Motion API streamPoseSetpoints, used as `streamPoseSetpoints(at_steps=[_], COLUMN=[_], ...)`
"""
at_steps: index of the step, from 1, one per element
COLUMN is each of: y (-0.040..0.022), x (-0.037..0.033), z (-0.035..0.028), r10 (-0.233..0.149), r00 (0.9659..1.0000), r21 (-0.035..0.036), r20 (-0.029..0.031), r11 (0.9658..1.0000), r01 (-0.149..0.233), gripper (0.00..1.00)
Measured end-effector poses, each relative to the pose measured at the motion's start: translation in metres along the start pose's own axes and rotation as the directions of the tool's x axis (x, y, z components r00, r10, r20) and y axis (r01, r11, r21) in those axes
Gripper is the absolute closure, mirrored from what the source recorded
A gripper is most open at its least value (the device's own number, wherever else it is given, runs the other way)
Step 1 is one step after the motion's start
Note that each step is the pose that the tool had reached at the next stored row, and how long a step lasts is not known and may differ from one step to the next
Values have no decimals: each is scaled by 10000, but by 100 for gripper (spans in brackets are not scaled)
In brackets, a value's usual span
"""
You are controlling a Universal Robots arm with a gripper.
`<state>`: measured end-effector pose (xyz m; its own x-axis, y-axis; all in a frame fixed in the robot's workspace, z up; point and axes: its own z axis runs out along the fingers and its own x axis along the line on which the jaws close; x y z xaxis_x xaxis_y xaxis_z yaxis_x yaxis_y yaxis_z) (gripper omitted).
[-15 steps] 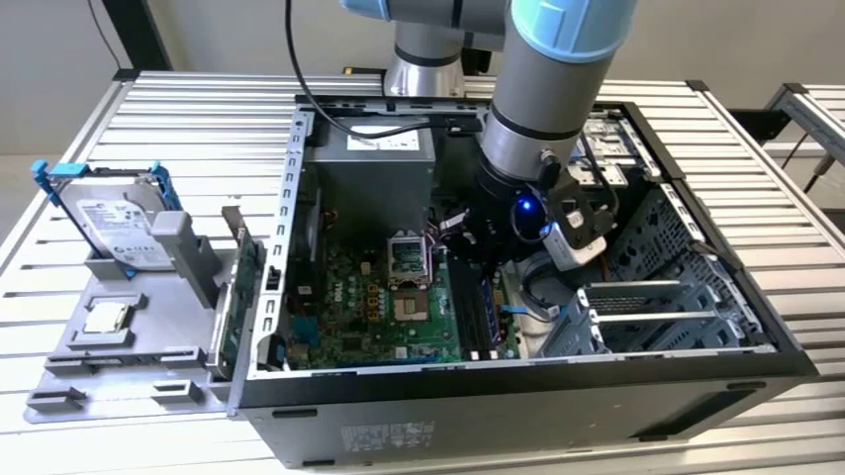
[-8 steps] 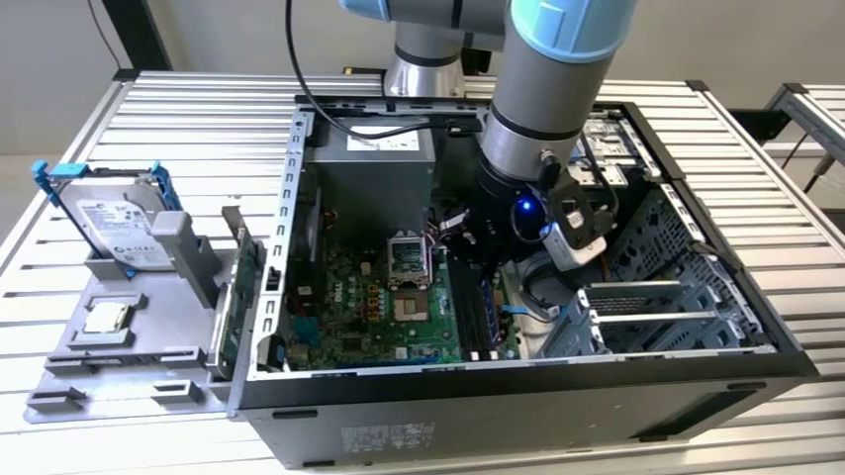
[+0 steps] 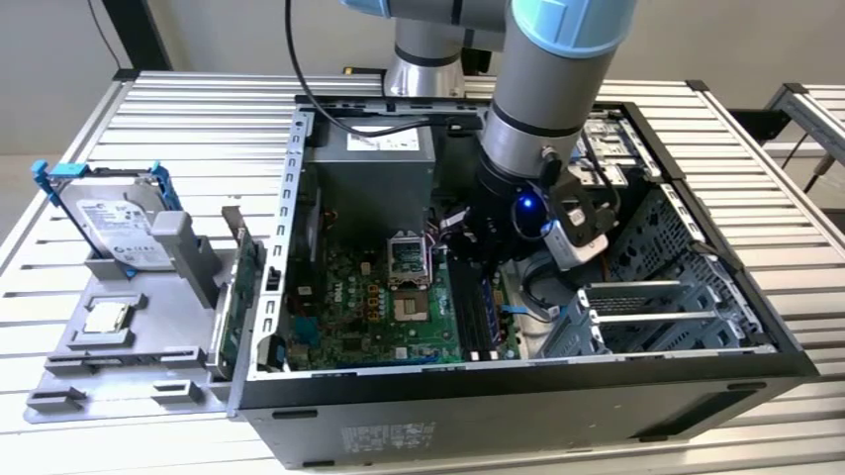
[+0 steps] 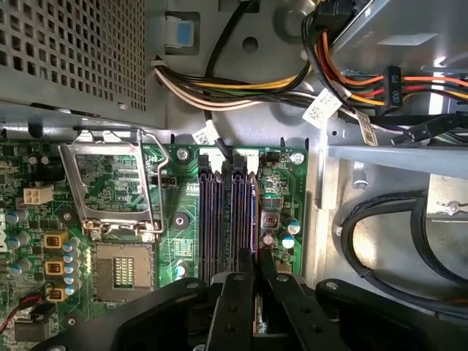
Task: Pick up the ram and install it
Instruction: 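Insert the ram into the slot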
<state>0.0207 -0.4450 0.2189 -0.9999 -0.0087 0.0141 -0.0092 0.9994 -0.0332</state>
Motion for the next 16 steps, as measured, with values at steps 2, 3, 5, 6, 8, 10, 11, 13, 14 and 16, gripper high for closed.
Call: streamPoseSetpoints(at_steps=[2, 3, 5, 6, 8, 10, 11, 13, 14, 16], y=[0, 0, 0, 0, 1, 1, 6, 16, 21, 22], x=[0, 0, 1, 4, 8, 9, 10, 10, 10, 9], z=[-10, -10, -10, -10, -10, -10, -12, -13, -13, -19], r10=[8, 13, 28, 40, 69, 94, 102, 119, 123, 131], r00=[10000, 10000, 10000, 10000, 10000, 10000, 9999, 9999, 9999, 9999], r21=[11, 13, 18, 18, 21, 27, 44, 75, 90, 99], r20=[0, 0, -1, -1, -1, -1, -1, 0, 0, 1], r11=[10000, 10000, 10000, 10000, 10000, 10000, 9999, 9999, 9999, 9999], r01=[-8, -13, -28, -40, -69, -94, -102, -119, -123, -131], gripper=[100, 100, 100, 100, 100, 100, 100, 100, 100, 100])
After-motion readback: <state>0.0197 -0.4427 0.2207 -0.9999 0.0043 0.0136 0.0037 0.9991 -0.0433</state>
